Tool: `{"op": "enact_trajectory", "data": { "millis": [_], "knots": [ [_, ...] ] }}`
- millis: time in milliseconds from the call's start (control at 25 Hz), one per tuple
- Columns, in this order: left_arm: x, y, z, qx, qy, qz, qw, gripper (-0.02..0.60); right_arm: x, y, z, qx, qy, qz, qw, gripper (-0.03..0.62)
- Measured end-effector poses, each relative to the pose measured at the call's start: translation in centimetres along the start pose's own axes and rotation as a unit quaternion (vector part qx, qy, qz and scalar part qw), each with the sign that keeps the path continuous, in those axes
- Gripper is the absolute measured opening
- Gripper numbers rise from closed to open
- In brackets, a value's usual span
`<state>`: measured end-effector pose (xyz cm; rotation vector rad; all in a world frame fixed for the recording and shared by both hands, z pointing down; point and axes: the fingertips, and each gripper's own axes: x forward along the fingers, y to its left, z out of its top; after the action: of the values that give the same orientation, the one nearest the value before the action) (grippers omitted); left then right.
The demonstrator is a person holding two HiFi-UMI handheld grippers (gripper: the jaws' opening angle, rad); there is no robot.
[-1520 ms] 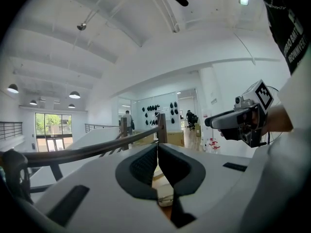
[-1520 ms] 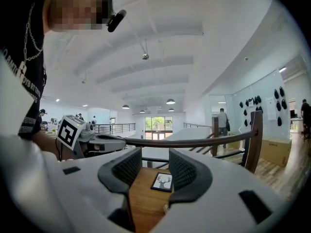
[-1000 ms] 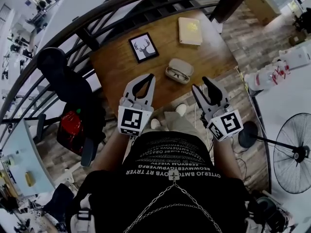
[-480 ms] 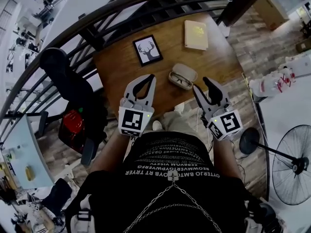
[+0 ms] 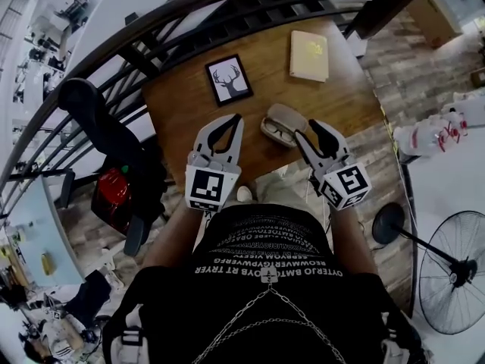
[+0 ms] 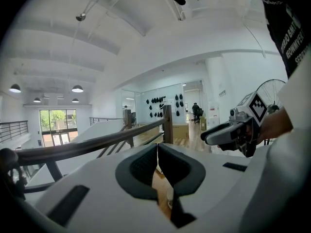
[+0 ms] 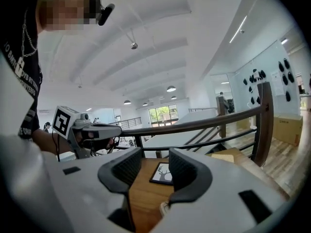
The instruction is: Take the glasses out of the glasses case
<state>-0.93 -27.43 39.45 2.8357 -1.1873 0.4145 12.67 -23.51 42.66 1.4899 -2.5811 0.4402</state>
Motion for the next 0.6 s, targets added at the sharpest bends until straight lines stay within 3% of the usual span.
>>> {"op": "enact_trajectory", "data": {
  "millis": [240, 600],
  "knots": [
    [2.1, 0.4, -1.5, -0.004, 0.02, 0.006, 0.9998, 0.029, 2.3, -1.9, -3.7, 0.025, 0.036, 0.023, 0.999, 0.171],
    [4.2, 0.5, -4.2, -0.002, 0.047, 0.016, 0.9988, 0.029, 5.8, -2.9, -9.8, 0.013, 0.092, 0.059, 0.994, 0.17]
  ]
}}
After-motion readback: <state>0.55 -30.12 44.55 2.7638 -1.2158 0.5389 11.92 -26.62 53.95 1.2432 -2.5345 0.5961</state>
